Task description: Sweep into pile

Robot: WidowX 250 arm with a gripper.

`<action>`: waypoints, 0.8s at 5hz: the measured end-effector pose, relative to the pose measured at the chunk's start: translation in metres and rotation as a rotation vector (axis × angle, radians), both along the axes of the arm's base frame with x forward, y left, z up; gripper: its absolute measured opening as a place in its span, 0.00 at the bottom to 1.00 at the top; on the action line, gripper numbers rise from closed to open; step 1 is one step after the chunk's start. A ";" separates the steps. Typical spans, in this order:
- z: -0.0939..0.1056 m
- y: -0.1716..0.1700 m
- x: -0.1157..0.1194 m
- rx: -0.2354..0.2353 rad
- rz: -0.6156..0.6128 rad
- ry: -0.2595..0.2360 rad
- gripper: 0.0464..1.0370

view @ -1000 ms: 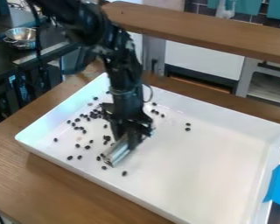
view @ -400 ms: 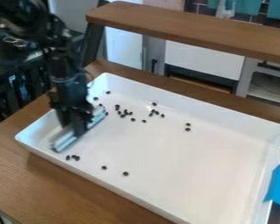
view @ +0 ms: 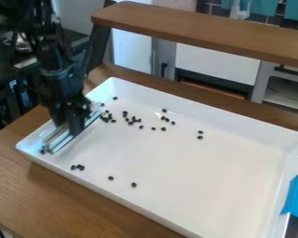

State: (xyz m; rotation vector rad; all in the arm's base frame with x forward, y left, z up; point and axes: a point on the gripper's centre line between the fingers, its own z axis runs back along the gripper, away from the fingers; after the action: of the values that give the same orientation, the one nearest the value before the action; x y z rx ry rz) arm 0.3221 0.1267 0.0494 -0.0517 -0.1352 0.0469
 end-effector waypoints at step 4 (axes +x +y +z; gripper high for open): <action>0.025 -0.141 0.013 -0.048 0.066 -0.056 0.33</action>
State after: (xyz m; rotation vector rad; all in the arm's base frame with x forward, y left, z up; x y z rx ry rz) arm 0.3352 -0.0139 0.0746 -0.0964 -0.1921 0.1147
